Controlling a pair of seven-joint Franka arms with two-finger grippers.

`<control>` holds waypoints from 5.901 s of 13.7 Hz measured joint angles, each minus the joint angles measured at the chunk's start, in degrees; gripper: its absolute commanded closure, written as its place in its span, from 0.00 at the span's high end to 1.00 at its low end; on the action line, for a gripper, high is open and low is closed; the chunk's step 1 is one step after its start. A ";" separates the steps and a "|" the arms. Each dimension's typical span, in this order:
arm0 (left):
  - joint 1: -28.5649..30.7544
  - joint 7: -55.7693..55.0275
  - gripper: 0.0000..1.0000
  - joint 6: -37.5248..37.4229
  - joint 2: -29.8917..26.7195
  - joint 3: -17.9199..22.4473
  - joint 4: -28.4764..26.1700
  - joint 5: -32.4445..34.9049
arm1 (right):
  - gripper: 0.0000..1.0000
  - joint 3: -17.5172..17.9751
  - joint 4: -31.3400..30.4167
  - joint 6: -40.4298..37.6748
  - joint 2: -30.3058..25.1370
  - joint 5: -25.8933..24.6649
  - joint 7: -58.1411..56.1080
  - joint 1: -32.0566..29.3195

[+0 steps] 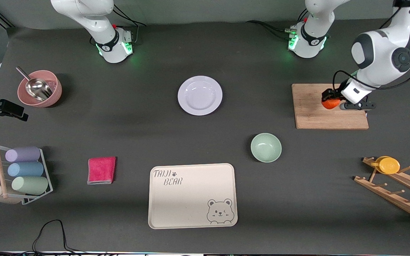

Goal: Place orange and plate with both arms
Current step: 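Lift the orange and carry it over the white plate, then lower the orange onto the plate and open the left gripper, then raise the left gripper away while the right gripper reaches toward the plate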

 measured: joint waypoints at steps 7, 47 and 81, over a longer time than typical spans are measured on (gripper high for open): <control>-25.04 -32.45 0.16 -6.86 -7.45 -1.87 4.21 -3.88 | 1.00 0.00 0.00 0.00 -0.08 0.00 0.00 -0.01; -56.34 -112.84 1.00 2.70 54.03 -11.37 47.74 47.62 | 1.00 -0.48 -0.03 0.00 -0.09 0.00 0.00 -0.07; 48.47 -18.32 1.00 -50.14 40.75 -54.75 71.00 40.56 | 1.00 -4.74 -43.31 23.59 -13.87 55.03 -7.87 21.57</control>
